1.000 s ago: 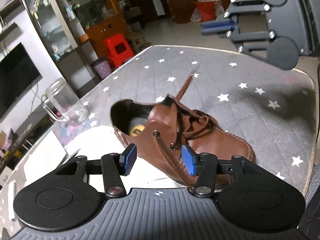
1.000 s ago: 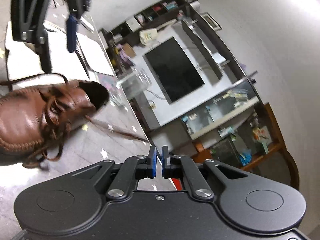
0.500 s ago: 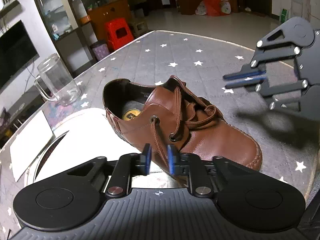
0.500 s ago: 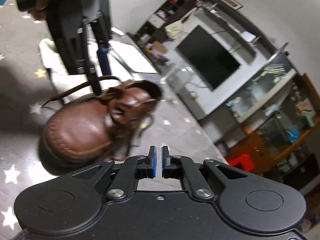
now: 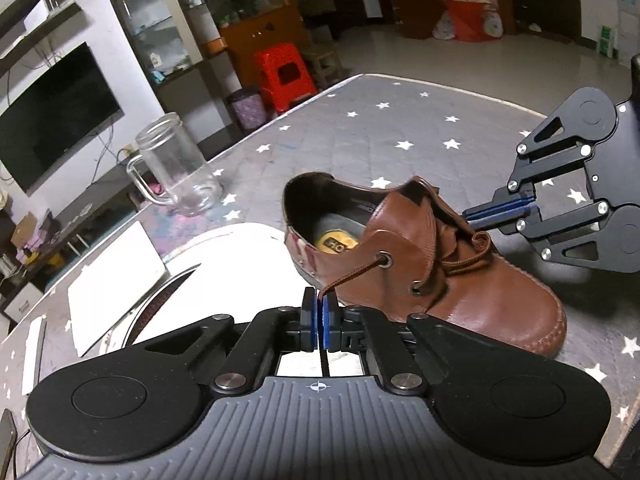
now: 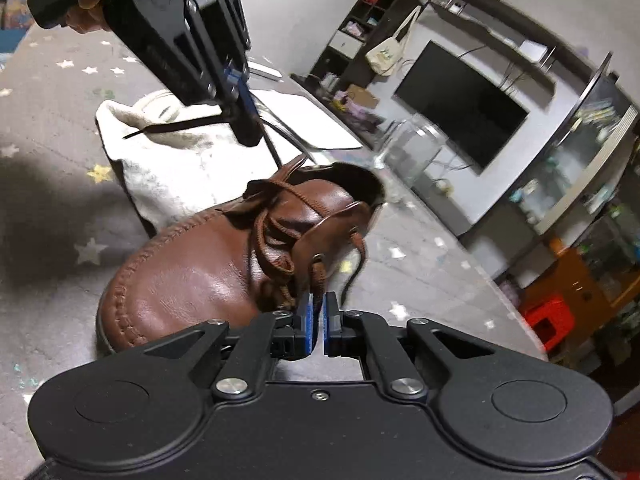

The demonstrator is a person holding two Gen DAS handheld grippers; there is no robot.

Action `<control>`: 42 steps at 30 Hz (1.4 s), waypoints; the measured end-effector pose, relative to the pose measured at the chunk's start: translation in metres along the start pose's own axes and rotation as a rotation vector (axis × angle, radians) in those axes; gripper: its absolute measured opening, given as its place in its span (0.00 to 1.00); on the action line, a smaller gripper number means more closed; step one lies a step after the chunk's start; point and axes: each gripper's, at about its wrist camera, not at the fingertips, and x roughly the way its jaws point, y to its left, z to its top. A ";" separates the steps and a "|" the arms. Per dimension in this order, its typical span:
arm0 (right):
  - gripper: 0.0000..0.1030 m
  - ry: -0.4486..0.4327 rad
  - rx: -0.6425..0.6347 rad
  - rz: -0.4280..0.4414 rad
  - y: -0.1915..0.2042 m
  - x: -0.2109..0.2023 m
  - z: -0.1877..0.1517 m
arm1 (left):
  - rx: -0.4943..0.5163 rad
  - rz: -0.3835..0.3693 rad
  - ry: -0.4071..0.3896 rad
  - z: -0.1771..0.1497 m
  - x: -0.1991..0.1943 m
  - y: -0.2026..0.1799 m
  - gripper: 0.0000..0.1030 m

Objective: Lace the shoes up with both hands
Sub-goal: 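Grasp the lace with the left gripper and pull it taut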

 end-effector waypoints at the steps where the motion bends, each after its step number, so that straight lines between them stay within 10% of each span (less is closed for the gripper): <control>1: 0.03 0.000 0.004 -0.001 0.000 0.001 -0.001 | -0.002 0.004 -0.001 0.000 -0.001 0.001 0.03; 8: 0.00 0.021 0.018 -0.135 -0.006 -0.002 -0.004 | -0.021 0.029 -0.010 0.001 -0.001 0.004 0.03; 19: 0.18 -0.018 0.018 -0.082 0.008 -0.020 0.003 | -0.035 0.011 0.009 -0.008 0.002 0.005 0.03; 42: 0.08 -0.035 -0.013 -0.083 0.015 -0.033 0.005 | -0.046 0.002 0.016 -0.009 0.003 0.007 0.04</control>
